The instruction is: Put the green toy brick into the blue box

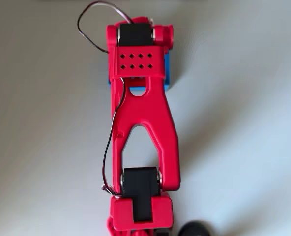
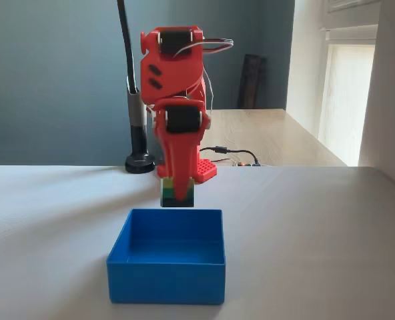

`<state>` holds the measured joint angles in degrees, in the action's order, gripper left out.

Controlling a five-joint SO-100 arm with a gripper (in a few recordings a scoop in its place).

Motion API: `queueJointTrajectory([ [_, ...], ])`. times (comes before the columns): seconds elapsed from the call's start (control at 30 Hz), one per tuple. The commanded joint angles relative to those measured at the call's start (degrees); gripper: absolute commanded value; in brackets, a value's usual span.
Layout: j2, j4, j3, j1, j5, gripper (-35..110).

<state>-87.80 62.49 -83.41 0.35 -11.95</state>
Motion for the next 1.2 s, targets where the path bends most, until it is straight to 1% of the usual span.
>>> queueJointTrajectory([
  [0.0, -1.85, -5.71, -3.69, -0.97, -1.41, 0],
  [0.2, -1.85, -6.06, -5.98, -1.85, -0.09, 0],
  [0.27, -1.85, -6.06, -6.33, -1.85, 0.18, 6],
  [0.37, -1.85, -5.98, -6.59, -1.67, 0.70, 19],
  [0.47, -1.85, -5.89, -6.42, -1.32, 1.05, 24],
  [0.57, -1.85, -5.54, -5.89, -1.05, 1.14, 22],
  [0.67, -1.85, -3.25, -4.04, -0.79, 2.02, 17],
  [0.77, -1.85, 1.67, -0.18, -0.79, 3.78, 3],
  [0.8, -1.93, 3.78, 1.58, -0.79, 4.66, 0],
  [1.0, -2.11, 14.50, 12.48, -1.05, 7.03, 0],
  [1.17, -2.55, 18.90, 16.79, -3.25, 7.03, 0],
])
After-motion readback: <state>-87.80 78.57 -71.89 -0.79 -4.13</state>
